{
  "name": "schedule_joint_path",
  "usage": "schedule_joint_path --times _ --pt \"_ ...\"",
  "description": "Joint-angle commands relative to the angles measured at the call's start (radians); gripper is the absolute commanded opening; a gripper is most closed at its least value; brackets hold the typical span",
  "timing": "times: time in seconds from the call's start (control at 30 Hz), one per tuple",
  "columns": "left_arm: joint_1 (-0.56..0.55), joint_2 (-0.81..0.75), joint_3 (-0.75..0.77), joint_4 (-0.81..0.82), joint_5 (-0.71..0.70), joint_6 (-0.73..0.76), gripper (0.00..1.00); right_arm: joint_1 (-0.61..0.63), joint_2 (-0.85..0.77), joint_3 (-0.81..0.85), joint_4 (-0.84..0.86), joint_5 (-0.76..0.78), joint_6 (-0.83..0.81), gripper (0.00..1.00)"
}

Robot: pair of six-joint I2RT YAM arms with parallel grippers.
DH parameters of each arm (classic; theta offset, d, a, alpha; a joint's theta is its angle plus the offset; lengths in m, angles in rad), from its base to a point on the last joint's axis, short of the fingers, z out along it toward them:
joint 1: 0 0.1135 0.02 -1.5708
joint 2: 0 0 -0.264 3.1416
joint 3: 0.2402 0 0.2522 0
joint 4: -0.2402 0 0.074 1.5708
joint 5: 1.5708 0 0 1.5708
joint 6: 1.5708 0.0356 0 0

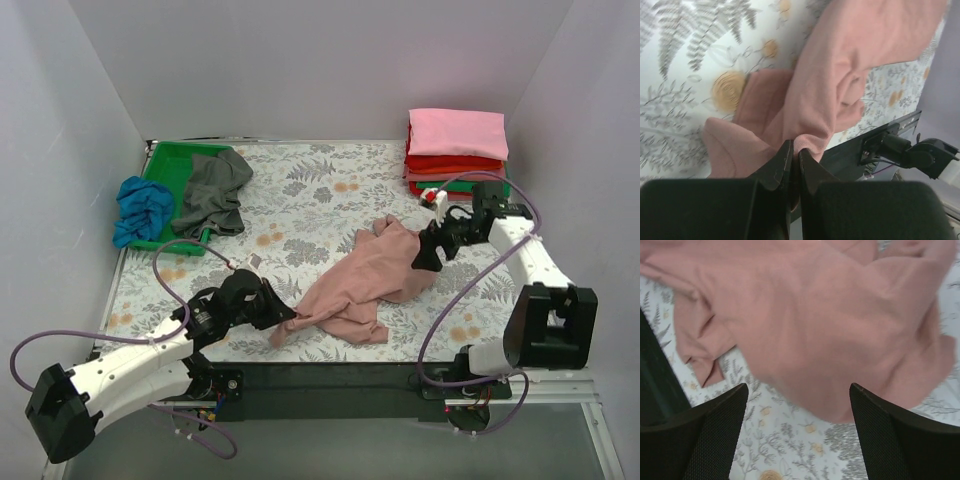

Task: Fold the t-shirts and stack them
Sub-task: Move the tshirt to the center of the board, then flatten the tshirt out

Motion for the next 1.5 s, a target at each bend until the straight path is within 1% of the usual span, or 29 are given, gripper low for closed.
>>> schedule_joint_path --times 0.0,0.17,0.33,0.4,0.47,0.53,0.6,0.63,0.73,0.77,0.83,0.87,0.9,0.97,1.0,1.03,1.07,1.1,1.13,1.17,1.2,1.23,1.27,1.3,1.33,1.37,1.4,1.43,1.47 --pt "0.002 -0.076 -0.026 -0.097 0.019 -0.108 0.00 0.030 0.117 0.165 0.128 0.113 0.173 0.87" --pt "0.002 -0.153 -0.058 -0.152 -0.024 -0.130 0.00 0.124 0.342 0.381 0.145 0.199 0.282 0.84" --pt "0.002 -0.165 -0.072 -0.166 -0.056 -0.133 0.00 0.202 0.461 0.455 0.145 0.199 0.330 0.77" --pt "0.002 -0.167 -0.075 -0.166 -0.059 -0.131 0.00 0.231 0.493 0.463 0.149 0.237 0.344 0.75" --pt "0.002 -0.164 -0.070 -0.166 -0.064 -0.125 0.00 0.265 0.525 0.471 0.149 0.297 0.358 0.65" --pt "0.002 -0.158 -0.064 -0.166 -0.065 -0.115 0.00 0.273 0.544 0.491 0.149 0.317 0.371 0.47" --pt "0.002 -0.150 -0.049 -0.167 -0.071 -0.105 0.00 0.276 0.548 0.508 0.148 0.328 0.373 0.22" --pt "0.002 -0.148 -0.043 -0.166 -0.082 -0.093 0.00 0.276 0.538 0.535 0.143 0.331 0.372 0.02" --pt "0.002 -0.144 0.052 -0.184 -0.145 0.002 0.00 0.276 0.461 0.618 0.139 0.302 0.347 0.01" --pt "0.002 -0.141 0.093 -0.196 -0.224 0.037 0.00 0.274 0.443 0.649 0.133 0.279 0.333 0.01" --pt "0.002 -0.104 0.260 -0.233 -0.339 0.117 0.00 0.276 0.388 0.768 0.125 0.248 0.312 0.01" --pt "0.002 -0.087 0.317 -0.238 -0.455 0.204 0.00 0.276 0.372 0.817 0.123 0.219 0.300 0.01" --pt "0.002 -0.043 0.447 -0.223 -0.506 0.262 0.00 0.273 0.358 0.862 0.125 0.204 0.295 0.01" --pt "0.002 0.002 0.576 -0.183 -0.594 0.368 0.00 0.274 0.331 1.011 0.128 0.179 0.292 0.01" --pt "0.002 0.023 0.635 -0.154 -0.641 0.489 0.00 0.273 0.317 1.040 0.140 0.180 0.275 0.01" --pt "0.002 0.040 0.688 -0.082 -0.650 0.548 0.00 0.273 0.297 1.061 0.152 0.185 0.264 0.01" --pt "0.002 0.068 0.795 -0.050 -0.648 0.604 0.00 0.264 0.253 1.090 0.166 0.191 0.261 0.01" --pt "0.002 0.075 0.836 -0.022 -0.618 0.678 0.00 0.250 0.226 1.103 0.180 0.178 0.276 0.01" --pt "0.002 0.080 0.876 0.028 -0.587 0.712 0.00 0.192 0.173 1.106 0.194 0.144 0.295 0.01" --pt "0.002 0.077 0.929 0.034 -0.553 0.727 0.00 0.150 0.142 1.103 0.208 0.051 0.310 0.01" --pt "0.002 0.068 0.947 0.032 -0.459 0.737 0.00 0.106 0.107 1.062 0.229 -0.003 0.321 0.01" --pt "0.002 0.057 0.950 0.026 -0.414 0.731 0.00 0.008 0.028 1.030 0.228 -0.052 0.316 0.01" --pt "0.002 0.040 0.945 0.012 -0.348 0.711 0.00 -0.031 -0.014 0.978 0.222 -0.138 0.290 0.01" --pt "0.002 -0.004 0.907 -0.006 -0.294 0.680 0.00 -0.061 -0.060 0.918 0.203 -0.161 0.254 0.01" --pt "0.002 -0.027 0.878 -0.049 -0.174 0.621 0.00 -0.088 -0.153 0.765 0.145 -0.162 0.139 0.01" --pt "0.002 -0.055 0.837 -0.071 -0.110 0.582 0.00 -0.088 -0.200 0.679 0.104 -0.134 0.084 0.01" --pt "0.002 -0.100 0.745 -0.104 -0.055 0.550 0.00 -0.086 -0.246 0.596 0.070 -0.120 0.035 0.01" --pt "0.002 -0.130 0.677 -0.115 0.081 0.459 0.00 -0.088 -0.331 0.401 0.012 -0.102 -0.049 0.01" --pt "0.002 -0.151 0.613 -0.118 0.140 0.414 0.00 -0.088 -0.372 0.314 -0.016 -0.055 -0.093 0.01"
